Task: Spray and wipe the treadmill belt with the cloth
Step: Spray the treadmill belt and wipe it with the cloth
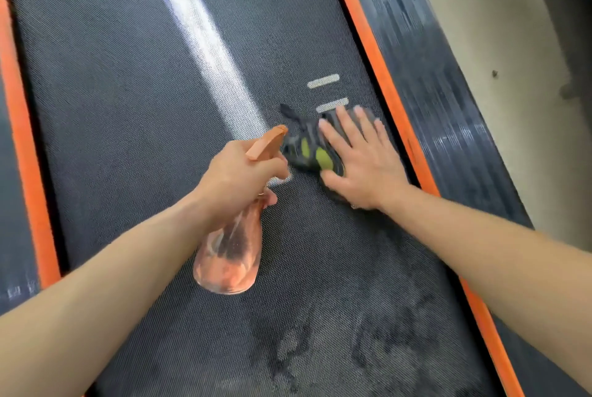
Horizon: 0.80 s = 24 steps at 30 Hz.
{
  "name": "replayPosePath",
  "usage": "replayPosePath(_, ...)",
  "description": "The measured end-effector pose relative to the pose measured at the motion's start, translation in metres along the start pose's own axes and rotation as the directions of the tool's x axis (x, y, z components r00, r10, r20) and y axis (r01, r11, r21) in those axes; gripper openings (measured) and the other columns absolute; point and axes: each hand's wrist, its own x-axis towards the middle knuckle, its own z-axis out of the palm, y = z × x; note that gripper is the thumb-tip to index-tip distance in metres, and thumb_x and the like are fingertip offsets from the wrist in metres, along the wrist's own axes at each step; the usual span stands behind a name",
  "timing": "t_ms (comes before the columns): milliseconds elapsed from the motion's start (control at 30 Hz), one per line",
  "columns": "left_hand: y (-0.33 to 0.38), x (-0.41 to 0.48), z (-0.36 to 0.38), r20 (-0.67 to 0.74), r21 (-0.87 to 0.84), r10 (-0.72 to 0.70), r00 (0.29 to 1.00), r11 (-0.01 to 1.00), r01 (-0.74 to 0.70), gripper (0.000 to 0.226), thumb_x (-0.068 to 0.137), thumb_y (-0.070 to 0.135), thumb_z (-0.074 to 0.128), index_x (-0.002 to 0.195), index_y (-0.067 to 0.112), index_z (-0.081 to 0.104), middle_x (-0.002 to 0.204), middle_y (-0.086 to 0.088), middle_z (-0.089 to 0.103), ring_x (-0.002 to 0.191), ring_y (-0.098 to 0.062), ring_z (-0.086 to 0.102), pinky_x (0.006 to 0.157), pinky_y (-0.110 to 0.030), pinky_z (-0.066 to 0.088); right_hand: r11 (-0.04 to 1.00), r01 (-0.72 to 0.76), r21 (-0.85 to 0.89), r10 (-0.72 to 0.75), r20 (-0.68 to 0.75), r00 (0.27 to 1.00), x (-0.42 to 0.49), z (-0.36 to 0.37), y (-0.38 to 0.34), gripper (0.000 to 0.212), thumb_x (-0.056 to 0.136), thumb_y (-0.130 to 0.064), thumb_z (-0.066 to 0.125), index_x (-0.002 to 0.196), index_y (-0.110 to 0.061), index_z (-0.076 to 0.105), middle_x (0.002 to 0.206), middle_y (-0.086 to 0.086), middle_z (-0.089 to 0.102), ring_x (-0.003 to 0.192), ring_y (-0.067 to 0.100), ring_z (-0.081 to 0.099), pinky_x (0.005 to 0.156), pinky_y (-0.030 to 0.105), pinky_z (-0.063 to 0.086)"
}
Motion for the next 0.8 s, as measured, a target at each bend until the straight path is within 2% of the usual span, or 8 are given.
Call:
replayPosePath(133,-0.003,-0.007,-0.002,-0.039,0.026,0.009,0.999,1.000,-0.008,0.010,0.081,0.013,0.075,0.091,0.009,0.073,0.100,-0.020,0.075,0.046,-0.021,0.066,0.051,-0.022,0.048,0.988,-0.151,0.006,0.151,-0.009,0.988,0.093,-0.028,-0.009,0.086,0.091,-0.068,0.030,0.164,-0.032,0.002,0.172,0.004,-0.010,0.158,0.027,-0.013,0.127,0.050,-0.005)
replayPosePath(233,-0.004,-0.009,-0.005,-0.046,-0.004,0.006,0.999,1.000,-0.006,0.020,0.068,0.025,0.074,0.085,0.014,0.073,0.099,-0.018,0.076,0.047,-0.025,0.067,0.059,-0.028,0.048,0.983,-0.183,0.012,0.183,-0.033,0.982,0.100,-0.029,-0.013,0.086,0.093,-0.067,0.029,0.164,-0.028,0.002,0.172,0.006,-0.011,0.157,0.029,-0.013,0.127,0.050,-0.005)
replayPosePath(300,-0.003,-0.011,-0.006,-0.011,-0.002,-0.010,1.000,1.000,0.010,0.020,0.069,0.025,0.076,0.085,0.014,0.073,0.100,-0.019,0.075,0.048,-0.026,0.067,0.057,-0.028,0.048,0.988,-0.151,0.039,0.153,-0.037,0.988,0.065,-0.020,-0.015,0.086,0.093,-0.066,0.029,0.165,-0.027,0.003,0.172,0.005,-0.011,0.158,0.028,-0.012,0.127,0.049,-0.005)
replayPosePath(400,-0.002,-0.015,-0.003,0.053,0.075,-0.030,0.998,0.997,0.026,0.013,0.078,0.018,0.078,0.089,0.012,0.074,0.097,-0.015,0.075,0.049,-0.023,0.067,0.056,-0.026,0.049,0.977,-0.194,0.085,0.197,-0.026,0.980,-0.031,0.006,-0.021,0.088,0.090,-0.065,0.031,0.165,-0.026,0.007,0.172,0.004,-0.009,0.158,0.027,-0.010,0.128,0.049,-0.001)
replayPosePath(500,0.002,-0.018,0.003,0.113,0.124,-0.041,0.993,0.992,0.027,0.010,0.082,0.013,0.077,0.090,0.010,0.074,0.089,-0.006,0.073,0.049,-0.018,0.067,0.056,-0.025,0.053,0.973,-0.232,0.024,0.230,0.044,0.972,-0.132,0.032,-0.026,0.091,0.087,-0.064,0.035,0.164,-0.024,0.009,0.172,0.006,-0.007,0.158,0.028,-0.011,0.128,0.052,0.007)
replayPosePath(567,0.005,-0.017,0.009,0.167,0.132,-0.047,0.985,0.991,0.025,0.013,0.082,0.013,0.078,0.093,0.009,0.074,0.096,-0.010,0.075,0.049,-0.018,0.066,0.059,-0.029,0.055,0.979,-0.204,-0.006,0.204,0.080,0.976,-0.163,0.043,-0.020,0.093,0.085,-0.065,0.039,0.164,-0.025,0.009,0.172,0.006,-0.007,0.158,0.028,-0.011,0.127,0.052,0.009)
replayPosePath(700,0.009,-0.016,0.020,0.189,0.148,-0.029,0.982,0.989,0.001,0.014,0.086,0.015,0.077,0.097,0.008,0.074,0.094,-0.007,0.075,0.051,-0.018,0.066,0.059,-0.023,0.054,0.992,-0.125,-0.012,0.126,0.094,0.988,-0.125,0.034,-0.005,0.096,0.083,-0.070,0.035,0.164,-0.028,0.003,0.171,0.005,-0.013,0.157,0.027,-0.017,0.128,0.049,0.001)
replayPosePath(800,0.013,-0.014,0.024,0.184,0.183,-0.023,0.983,0.983,-0.011,0.016,0.085,0.016,0.077,0.097,0.006,0.073,0.094,-0.011,0.073,0.050,-0.019,0.066,0.065,-0.029,0.051,0.983,-0.182,0.023,0.181,0.047,0.982,-0.052,0.014,-0.005,0.095,0.085,-0.072,0.026,0.164,-0.026,0.002,0.171,0.006,-0.013,0.157,0.027,-0.015,0.128,0.047,-0.002)
